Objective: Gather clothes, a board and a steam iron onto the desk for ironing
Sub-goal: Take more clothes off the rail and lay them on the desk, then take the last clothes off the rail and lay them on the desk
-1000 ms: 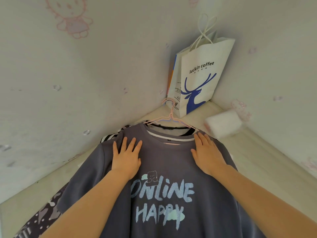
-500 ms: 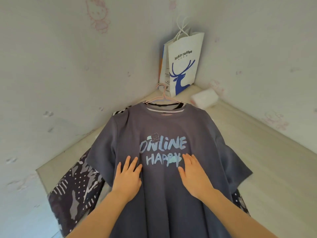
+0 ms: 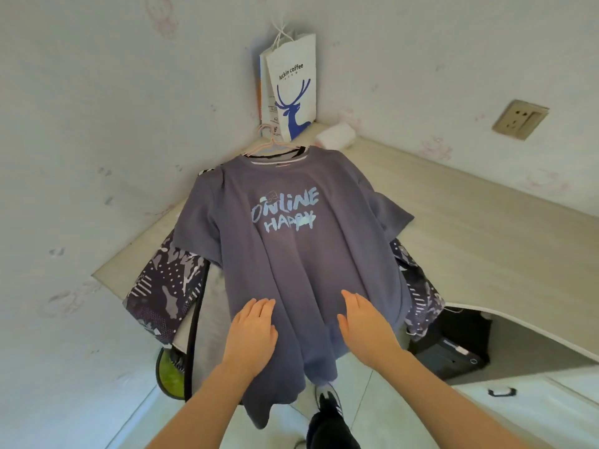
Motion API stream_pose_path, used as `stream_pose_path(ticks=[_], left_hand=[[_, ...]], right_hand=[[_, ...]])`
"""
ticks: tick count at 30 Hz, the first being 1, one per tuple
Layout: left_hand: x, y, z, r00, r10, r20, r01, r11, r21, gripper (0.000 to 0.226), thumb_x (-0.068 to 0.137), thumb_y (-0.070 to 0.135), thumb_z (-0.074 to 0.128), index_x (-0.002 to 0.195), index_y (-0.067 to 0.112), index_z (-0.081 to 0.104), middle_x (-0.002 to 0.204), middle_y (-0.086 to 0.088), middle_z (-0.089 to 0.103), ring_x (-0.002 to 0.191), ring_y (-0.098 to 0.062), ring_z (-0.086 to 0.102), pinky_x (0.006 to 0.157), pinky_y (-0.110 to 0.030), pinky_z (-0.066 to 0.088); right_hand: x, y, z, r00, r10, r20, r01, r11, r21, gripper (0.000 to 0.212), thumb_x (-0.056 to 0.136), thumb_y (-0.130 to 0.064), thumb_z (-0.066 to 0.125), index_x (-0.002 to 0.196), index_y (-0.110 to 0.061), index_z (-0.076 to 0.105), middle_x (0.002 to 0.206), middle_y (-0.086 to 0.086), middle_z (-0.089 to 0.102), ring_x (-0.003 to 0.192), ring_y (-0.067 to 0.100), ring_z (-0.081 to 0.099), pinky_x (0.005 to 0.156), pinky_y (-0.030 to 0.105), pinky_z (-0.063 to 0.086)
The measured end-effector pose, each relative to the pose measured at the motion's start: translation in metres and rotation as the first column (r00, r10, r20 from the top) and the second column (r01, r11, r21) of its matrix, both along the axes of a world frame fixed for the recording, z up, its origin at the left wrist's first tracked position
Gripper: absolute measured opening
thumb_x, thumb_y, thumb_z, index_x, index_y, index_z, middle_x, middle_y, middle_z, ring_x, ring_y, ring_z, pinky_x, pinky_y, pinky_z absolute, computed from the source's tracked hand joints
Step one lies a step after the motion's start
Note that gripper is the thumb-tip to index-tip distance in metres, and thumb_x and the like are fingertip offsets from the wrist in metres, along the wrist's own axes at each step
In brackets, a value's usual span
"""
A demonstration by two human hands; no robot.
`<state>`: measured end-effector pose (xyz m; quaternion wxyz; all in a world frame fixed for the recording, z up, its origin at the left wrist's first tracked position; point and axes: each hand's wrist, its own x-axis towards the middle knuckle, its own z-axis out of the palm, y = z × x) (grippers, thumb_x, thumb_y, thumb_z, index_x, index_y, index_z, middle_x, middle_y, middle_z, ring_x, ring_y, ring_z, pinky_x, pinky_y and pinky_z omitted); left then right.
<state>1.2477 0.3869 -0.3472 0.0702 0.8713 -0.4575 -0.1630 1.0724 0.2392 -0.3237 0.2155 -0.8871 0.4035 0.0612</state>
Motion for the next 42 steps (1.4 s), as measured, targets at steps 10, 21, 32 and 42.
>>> stream_pose_path(ticks=[10,21,32,42], left_hand=[[-0.104,-0.010,0.037,0.961,-0.220,-0.169,0.158,0.934,-0.322,0.041,0.098,0.026,0.047,0.139,0.021,0.044,0.134,0.004,0.051,0.125,-0.012,0.046,0.100,-0.025,0.041],[-0.239,-0.003,0.049,0.817,-0.576,0.027,0.552,0.767,-0.327,0.030,0.087,0.014,0.062,0.117,0.011,0.064,0.101,-0.001,0.068,0.098,-0.021,0.062,0.074,-0.030,0.051],[-0.435,0.061,0.054,0.601,-0.797,0.058,0.766,0.555,-0.324,0.030,0.076,0.008,0.074,0.106,0.008,0.068,0.089,-0.002,0.070,0.086,-0.023,0.066,0.063,-0.034,0.056],[-0.612,0.125,0.048,0.316,-0.949,0.015,0.900,0.295,-0.322,0.035,0.097,0.023,0.048,0.129,0.013,0.056,0.117,0.002,0.065,0.109,-0.019,0.055,0.086,-0.033,0.048]], right_hand=[[-0.097,0.047,0.011,0.994,-0.110,-0.006,0.108,0.986,-0.128,0.047,0.098,-0.026,0.045,0.142,-0.016,0.034,0.141,0.005,0.046,0.128,0.024,0.044,0.109,0.033,0.033],[-0.251,0.122,0.022,0.900,-0.436,-0.004,0.429,0.887,-0.172,0.048,0.098,-0.031,0.044,0.142,-0.012,0.038,0.140,0.006,0.048,0.132,0.025,0.042,0.110,0.036,0.032],[-0.436,0.244,0.035,0.727,-0.686,0.037,0.681,0.713,-0.168,0.050,0.099,-0.031,0.040,0.144,-0.008,0.034,0.140,0.007,0.047,0.133,0.025,0.038,0.112,0.034,0.028],[-0.585,0.366,0.037,0.430,-0.902,0.048,0.895,0.418,-0.152,0.040,0.097,-0.028,0.044,0.132,-0.008,0.045,0.126,0.007,0.054,0.126,0.029,0.043,0.107,0.035,0.034]])
